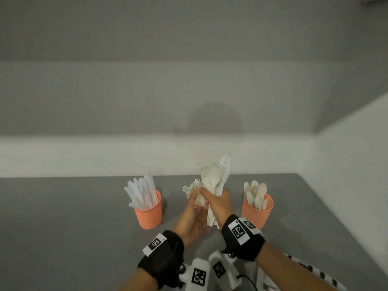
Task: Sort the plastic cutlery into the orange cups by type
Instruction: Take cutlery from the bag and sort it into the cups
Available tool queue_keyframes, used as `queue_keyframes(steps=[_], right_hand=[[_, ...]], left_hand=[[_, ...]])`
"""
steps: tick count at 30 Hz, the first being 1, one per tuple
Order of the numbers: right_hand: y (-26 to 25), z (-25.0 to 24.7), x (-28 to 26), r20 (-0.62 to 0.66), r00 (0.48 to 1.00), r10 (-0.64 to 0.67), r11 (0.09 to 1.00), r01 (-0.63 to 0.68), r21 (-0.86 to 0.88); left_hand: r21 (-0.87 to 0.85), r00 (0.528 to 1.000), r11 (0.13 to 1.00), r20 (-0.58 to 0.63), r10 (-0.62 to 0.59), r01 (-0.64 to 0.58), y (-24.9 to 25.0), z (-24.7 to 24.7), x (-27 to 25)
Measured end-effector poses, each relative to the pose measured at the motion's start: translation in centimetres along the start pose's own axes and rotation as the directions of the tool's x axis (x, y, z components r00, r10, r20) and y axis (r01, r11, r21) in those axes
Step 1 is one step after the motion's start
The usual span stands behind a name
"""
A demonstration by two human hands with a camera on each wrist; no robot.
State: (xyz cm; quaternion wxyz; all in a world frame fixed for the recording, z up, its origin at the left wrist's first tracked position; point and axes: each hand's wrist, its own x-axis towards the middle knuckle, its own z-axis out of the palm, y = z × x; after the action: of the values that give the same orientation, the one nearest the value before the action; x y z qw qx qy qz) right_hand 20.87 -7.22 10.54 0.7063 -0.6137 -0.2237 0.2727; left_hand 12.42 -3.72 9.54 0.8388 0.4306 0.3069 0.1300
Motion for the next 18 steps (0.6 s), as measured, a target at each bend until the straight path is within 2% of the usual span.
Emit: queue_keyframes(steps=[3, 5, 8, 10, 13, 15, 18], right_hand=[[0.3, -0.4, 0.0, 0.070, 0.997, 0.022, 0.989, -0.011, -0.147], [0.9, 0.1, -0.3, 0.109, 0.993, 0.034, 0.961, -0.003, -0.277], [2.3, 1.0, -0.3, 0.160, 0.986, -0.048, 0.922, 0.105, -0.374], [2.2, 1.1, -0.6, 0.208, 0.977, -0.054, 0.902, 0.137, -0.409], [1.3, 0.2, -0.3, 0.324, 0.946, 0.014, 0.892, 0.135, -0.432], [0.3, -0.3, -0.1, 0.430, 0.895, 0.117, 0.938, 0.042, -0.344], [-0.3, -0.8, 0.5, 0.539, 0.792, 0.287, 0.955, -0.192, -0.227]], left_hand=[[0.217, 0.982, 0.958, 0.035, 0.185, -0.188, 1.2, -0.4, 0.1], [0.287, 0.967, 0.924, 0.041, 0.251, -0.252, 2.0, -0.1, 0.4], [0.298, 0.943, 0.913, -0.094, 0.319, -0.279, 2.3, 0.3, 1.2], [0.278, 0.930, 0.921, -0.168, 0.326, -0.273, 2.3, 0.3, 1.6], [0.284, 0.939, 0.922, -0.142, 0.313, -0.264, 3.1, -0.2, 1.9], [0.273, 0.954, 0.924, -0.053, 0.294, -0.269, 3.8, -0.3, 1.6], [0.244, 0.966, 0.935, 0.032, 0.256, -0.256, 4.6, -0.7, 1.6]])
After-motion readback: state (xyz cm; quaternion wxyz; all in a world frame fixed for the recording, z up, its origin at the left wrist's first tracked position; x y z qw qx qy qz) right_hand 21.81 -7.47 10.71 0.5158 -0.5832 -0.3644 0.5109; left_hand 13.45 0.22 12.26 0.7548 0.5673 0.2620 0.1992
